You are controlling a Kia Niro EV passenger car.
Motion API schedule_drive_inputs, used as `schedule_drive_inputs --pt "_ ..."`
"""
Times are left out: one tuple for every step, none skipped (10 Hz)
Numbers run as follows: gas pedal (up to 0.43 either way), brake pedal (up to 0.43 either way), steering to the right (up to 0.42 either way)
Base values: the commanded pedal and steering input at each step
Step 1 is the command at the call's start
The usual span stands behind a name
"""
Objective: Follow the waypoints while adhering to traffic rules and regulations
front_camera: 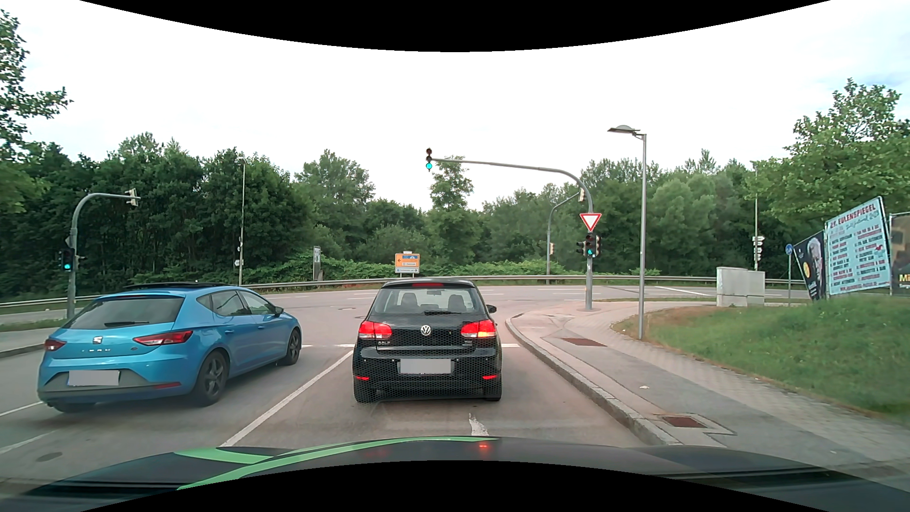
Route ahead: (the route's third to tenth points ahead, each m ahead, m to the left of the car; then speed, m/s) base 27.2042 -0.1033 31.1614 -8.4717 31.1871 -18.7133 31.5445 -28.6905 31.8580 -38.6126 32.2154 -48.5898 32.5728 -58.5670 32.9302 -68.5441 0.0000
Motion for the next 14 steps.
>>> schedule_drive_inputs --pt "0.000 0.415 -0.017" --pt "0.000 0.415 -0.017" --pt "0.000 0.409 -0.017" --pt "0.000 0.396 -0.017" --pt "0.000 0.372 -0.016" --pt "0.000 0.287 -0.016" --pt "0.000 0.213 -0.016" --pt "0.000 0.110 -0.017" --pt "0.000 0.018 -0.016" --pt "0.000 0.000 -0.017" --pt "0.000 0.000 -0.017" --pt "0.000 0.000 -0.016" --pt "0.000 0.000 -0.017" --pt "0.000 0.000 -0.017"
